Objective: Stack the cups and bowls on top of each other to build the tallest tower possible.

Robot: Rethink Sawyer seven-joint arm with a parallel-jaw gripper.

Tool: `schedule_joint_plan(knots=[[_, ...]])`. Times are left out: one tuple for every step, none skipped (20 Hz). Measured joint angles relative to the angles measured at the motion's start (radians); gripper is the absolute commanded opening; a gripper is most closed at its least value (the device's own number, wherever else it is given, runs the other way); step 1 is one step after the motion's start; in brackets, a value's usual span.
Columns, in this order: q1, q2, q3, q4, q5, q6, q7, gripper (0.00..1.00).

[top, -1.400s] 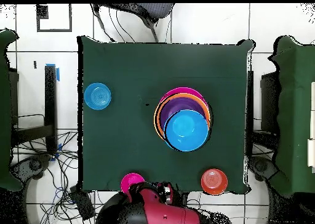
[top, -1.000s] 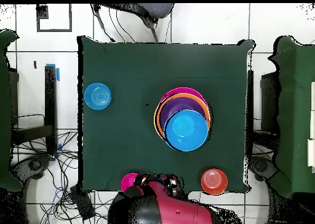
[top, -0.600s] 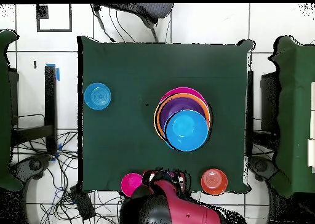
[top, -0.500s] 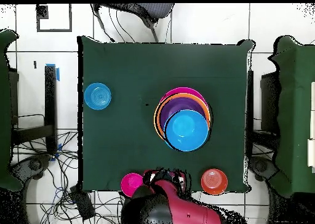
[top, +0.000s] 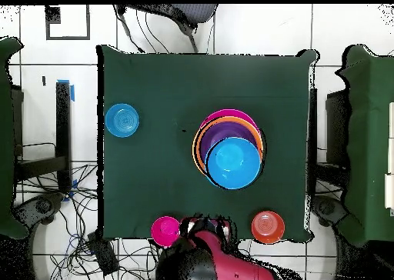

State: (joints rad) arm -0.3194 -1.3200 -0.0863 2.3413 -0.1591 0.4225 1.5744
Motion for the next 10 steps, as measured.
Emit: schedule_joint_plan(knots=[[0.004, -0.018, -0.002, 0.008, 0.001, 0.007, 0.000, 1.00], [0.015, -0.048, -0.007, 0.015, 0.000, 0.027, 0.000, 1.00], [0.026, -0.069, -0.009, 0.016, 0.000, 0.043, 0.000, 1.00], [0.041, -0.095, -0.010, 0.016, 0.001, 0.066, 0.000, 1.00], [0.050, -0.110, -0.010, 0.016, 0.001, 0.079, 0.000, 1.00], [0.063, -0.123, -0.010, 0.016, 0.001, 0.087, 0.000, 1.00], [0.069, -0.127, -0.008, 0.016, 0.001, 0.086, 0.000, 1.00], [0.074, -0.125, -0.004, 0.016, 0.001, 0.077, 0.000, 1.00], [0.076, -0.118, -0.002, 0.017, 0.000, 0.065, 0.000, 1.00], [0.081, -0.100, -0.001, 0.017, -0.007, 0.037, 0.000, 1.00]])
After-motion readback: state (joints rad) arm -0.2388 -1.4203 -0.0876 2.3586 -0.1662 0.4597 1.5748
